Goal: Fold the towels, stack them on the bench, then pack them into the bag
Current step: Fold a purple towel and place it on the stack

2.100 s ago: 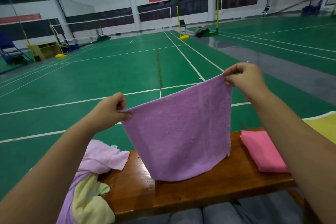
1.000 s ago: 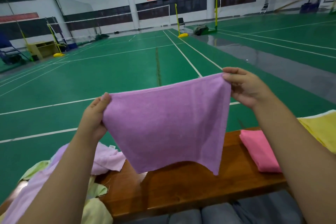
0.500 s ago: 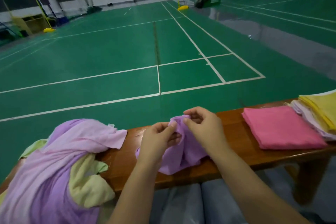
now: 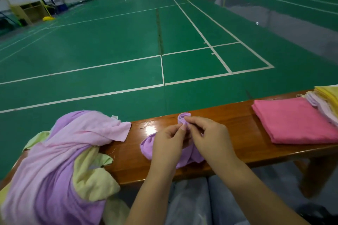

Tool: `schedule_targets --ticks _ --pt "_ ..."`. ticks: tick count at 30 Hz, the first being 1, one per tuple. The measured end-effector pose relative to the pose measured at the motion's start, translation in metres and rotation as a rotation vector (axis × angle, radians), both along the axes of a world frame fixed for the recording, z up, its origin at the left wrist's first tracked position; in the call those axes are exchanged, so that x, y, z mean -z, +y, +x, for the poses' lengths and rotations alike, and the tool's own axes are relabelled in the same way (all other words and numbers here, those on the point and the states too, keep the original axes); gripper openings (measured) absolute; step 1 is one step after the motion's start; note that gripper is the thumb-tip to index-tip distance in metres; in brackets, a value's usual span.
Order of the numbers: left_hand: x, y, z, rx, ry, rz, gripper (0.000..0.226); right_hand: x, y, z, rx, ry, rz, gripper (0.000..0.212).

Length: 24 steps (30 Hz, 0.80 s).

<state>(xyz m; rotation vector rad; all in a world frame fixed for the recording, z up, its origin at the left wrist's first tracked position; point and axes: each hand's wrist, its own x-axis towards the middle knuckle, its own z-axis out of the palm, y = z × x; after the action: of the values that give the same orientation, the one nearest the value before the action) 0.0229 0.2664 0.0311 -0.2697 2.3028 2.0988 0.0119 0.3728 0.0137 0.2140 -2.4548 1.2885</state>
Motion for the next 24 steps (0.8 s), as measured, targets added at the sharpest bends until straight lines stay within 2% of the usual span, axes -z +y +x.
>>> schedule_targets --ticks 6,10,13,17,21,24 --pt "0.002 0.003 0.005 0.126 -0.114 -0.056 0.037 0.004 0.0 -0.001 -0.102 -0.065 0.073 0.032" --pt "-0.002 -0.005 0.011 0.194 -0.231 0.052 0.039 0.006 0.014 -0.007 -0.127 -0.156 0.019 0.024" --pt "-0.006 -0.023 0.01 0.245 -0.272 0.049 0.03 0.008 0.024 -0.004 -0.181 -0.24 -0.055 0.024" --pt "0.003 -0.042 -0.027 -0.019 -0.126 -0.215 0.016 0.017 0.024 0.006 -0.202 -0.264 0.007 0.023" --pt "0.009 -0.022 -0.069 0.231 -0.029 -0.503 0.028 0.025 0.021 0.008 -0.235 -0.296 0.081 0.023" --pt "0.01 0.002 -0.097 0.527 0.017 -0.877 0.04 0.027 0.018 0.009 -0.267 -0.28 0.087 0.023"
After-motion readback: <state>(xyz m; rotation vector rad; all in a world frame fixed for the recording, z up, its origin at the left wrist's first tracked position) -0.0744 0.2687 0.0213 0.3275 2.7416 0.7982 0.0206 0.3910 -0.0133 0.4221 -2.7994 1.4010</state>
